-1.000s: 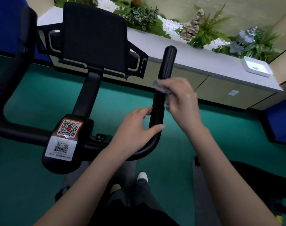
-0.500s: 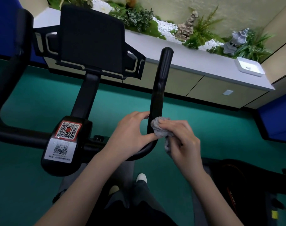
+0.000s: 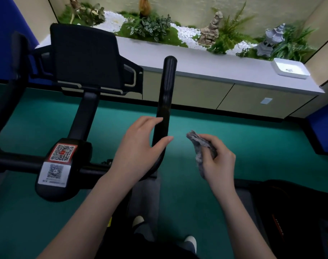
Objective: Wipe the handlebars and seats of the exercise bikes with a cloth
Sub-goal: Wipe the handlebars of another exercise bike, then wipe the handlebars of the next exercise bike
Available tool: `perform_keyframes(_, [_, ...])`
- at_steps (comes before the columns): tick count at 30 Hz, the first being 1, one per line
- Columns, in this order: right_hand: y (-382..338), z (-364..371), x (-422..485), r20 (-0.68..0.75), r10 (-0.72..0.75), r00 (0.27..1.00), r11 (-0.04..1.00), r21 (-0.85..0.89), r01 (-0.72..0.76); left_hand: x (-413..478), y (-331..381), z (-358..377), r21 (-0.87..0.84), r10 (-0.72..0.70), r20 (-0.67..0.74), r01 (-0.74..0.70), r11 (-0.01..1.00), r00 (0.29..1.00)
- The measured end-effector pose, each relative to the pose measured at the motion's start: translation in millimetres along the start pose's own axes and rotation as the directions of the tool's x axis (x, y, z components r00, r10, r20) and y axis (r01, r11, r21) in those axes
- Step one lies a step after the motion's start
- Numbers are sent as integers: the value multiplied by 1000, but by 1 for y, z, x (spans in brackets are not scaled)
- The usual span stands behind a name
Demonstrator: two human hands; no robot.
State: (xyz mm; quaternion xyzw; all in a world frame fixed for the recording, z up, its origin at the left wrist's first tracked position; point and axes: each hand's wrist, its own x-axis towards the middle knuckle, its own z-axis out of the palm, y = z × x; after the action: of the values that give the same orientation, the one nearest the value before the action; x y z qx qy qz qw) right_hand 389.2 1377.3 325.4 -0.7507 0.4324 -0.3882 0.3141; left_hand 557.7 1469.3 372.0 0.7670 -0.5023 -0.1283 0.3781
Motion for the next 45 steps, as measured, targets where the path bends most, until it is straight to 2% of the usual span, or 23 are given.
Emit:
perform_keyframes(5, [30, -46, -7, -17, 89, 996, 996, 9, -88, -2, 48, 44, 15, 80, 1, -80, 997, 997])
perform_keyframes(14, [109, -184, -33, -158, 228, 961, 973, 9, -229, -27, 145, 178, 14, 193, 250, -203, 979, 949])
perform_keyframes(19, [148, -250, -47, -203, 269, 942, 959, -39, -282, -41, 182, 240, 77, 206, 373, -251, 965, 905])
perform_keyframes(22, [162, -274, -44, -223, 304, 926, 948, -30, -318, -45, 192, 260, 116, 191, 397, -255, 960, 898])
perform_keyframes(28, [180, -269, -11, -146, 286, 947, 955, -31, -294, -32, 173, 275, 265, 80, 430, -210, 941, 899])
perform_keyframes(35, [201, -238, 53, -23, 229, 973, 973, -33, -229, 34, 133, 292, 410, -65, 404, -117, 904, 912])
perform_keyframes(41, [220, -222, 143, 11, 221, 975, 974, -50, -220, 121, 112, 317, 435, -105, 382, -78, 897, 918])
perform_keyframes(45, [235, -213, 199, -9, 230, 973, 970, -75, -230, 179, 108, 334, 450, -95, 392, -100, 887, 915])
